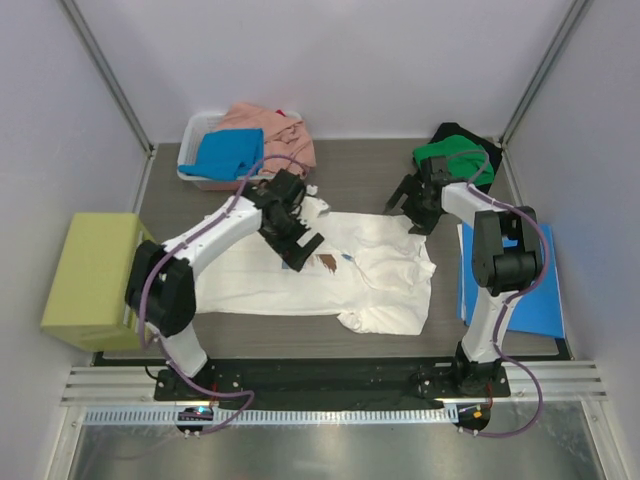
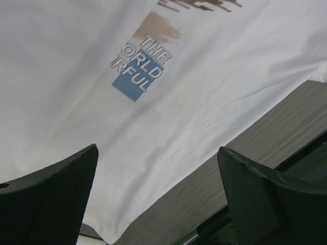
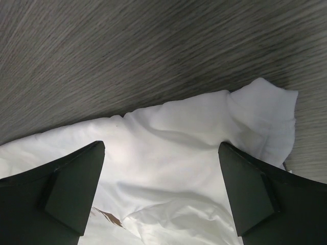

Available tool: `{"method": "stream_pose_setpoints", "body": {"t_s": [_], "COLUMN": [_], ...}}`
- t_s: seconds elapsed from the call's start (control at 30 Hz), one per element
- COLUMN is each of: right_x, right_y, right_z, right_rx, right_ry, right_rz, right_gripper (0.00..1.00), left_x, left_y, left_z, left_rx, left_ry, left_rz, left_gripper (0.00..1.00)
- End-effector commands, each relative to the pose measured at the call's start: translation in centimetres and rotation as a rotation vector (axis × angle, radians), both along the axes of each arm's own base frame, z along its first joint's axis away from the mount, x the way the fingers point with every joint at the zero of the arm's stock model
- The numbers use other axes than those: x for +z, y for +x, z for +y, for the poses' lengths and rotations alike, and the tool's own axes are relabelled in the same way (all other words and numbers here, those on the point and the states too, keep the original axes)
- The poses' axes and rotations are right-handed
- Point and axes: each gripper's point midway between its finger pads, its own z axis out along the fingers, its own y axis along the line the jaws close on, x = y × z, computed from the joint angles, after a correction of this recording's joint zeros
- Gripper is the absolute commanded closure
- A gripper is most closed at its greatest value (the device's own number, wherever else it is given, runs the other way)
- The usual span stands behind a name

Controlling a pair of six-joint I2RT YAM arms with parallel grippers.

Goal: Fold and stack the t-shirts
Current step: Fold the tshirt

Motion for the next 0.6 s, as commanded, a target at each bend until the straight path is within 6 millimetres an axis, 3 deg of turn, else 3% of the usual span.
{"method": "stream_pose_setpoints", "body": {"t_s": [0.0, 0.1, 0.13, 0.17, 0.23, 0.27, 0.57], "right_x": [-0.3, -0.9, -1.3, -1.6, -2.0, -2.3, -2.4], "right_y": [1.1, 0.4, 0.1, -0.1, -0.3, -0.3, -0.5], "right_z": [0.1, 0.2, 0.2, 0.2, 0.4, 0.5, 1.1], "right_rx": [-0.01, -0.007, -0.006, -0.007, 0.002, 0.003, 0.023], "right_ry": [0.013, 0.023, 0.021, 0.021, 0.03, 0.032, 0.063], "right_rz": [-0.015, 0.001, 0.011, 0.019, 0.026, 0.034, 0.029], "right_gripper": [0.0, 0.0, 0.0, 0.0, 0.0, 0.0, 0.0], "left_x": [-1.7, -2.5, -4.0, -3.6, -5.3, -5.0, -5.0], "left_y": [0.3, 1.0, 1.1, 1.8, 1.7, 2.1, 2.3], "left_z": [-5.8, -9.5, -10.3, -11.7, -13.4, -14.6, -19.0], "left_rx": [-0.102, -0.132, -0.125, -0.127, -0.129, -0.133, -0.117], "left_ry": [0.037, 0.031, 0.041, 0.022, 0.035, 0.02, -0.026], "left_rz": [0.005, -0.033, -0.01, -0.034, -0.012, -0.027, -0.055], "left_gripper": [0.0, 0.0, 0.0, 0.0, 0.0, 0.0, 0.0]}}
